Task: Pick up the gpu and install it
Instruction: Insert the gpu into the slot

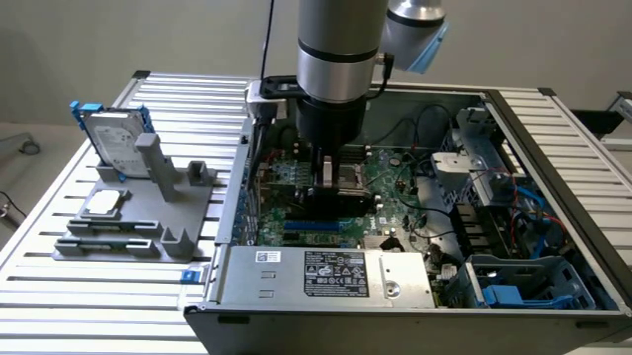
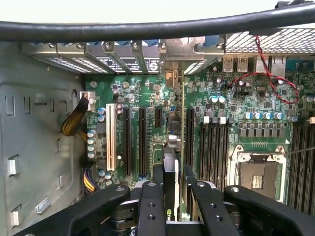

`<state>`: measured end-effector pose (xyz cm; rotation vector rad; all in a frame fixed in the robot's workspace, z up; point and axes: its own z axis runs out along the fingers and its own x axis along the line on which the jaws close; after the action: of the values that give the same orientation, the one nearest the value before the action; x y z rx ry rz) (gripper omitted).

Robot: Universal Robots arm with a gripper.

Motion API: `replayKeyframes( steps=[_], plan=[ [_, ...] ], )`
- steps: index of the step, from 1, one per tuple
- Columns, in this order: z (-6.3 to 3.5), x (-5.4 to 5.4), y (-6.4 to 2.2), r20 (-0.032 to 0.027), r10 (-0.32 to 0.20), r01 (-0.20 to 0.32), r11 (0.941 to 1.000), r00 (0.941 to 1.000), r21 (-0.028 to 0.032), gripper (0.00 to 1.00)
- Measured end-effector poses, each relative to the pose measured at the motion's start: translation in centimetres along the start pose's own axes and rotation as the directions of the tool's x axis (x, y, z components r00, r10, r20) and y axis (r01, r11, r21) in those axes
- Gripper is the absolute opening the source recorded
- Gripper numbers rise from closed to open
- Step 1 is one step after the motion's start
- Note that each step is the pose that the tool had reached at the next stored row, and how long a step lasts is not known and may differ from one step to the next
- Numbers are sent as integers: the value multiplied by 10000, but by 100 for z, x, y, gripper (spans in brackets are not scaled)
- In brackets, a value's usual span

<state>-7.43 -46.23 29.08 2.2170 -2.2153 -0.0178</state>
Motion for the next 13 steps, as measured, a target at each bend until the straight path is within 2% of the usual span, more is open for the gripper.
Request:
replayKeyframes(
  steps=[13],
  plan=[
    [78,23,22,19,129,-129,9999,9999,1,27]
  ],
)
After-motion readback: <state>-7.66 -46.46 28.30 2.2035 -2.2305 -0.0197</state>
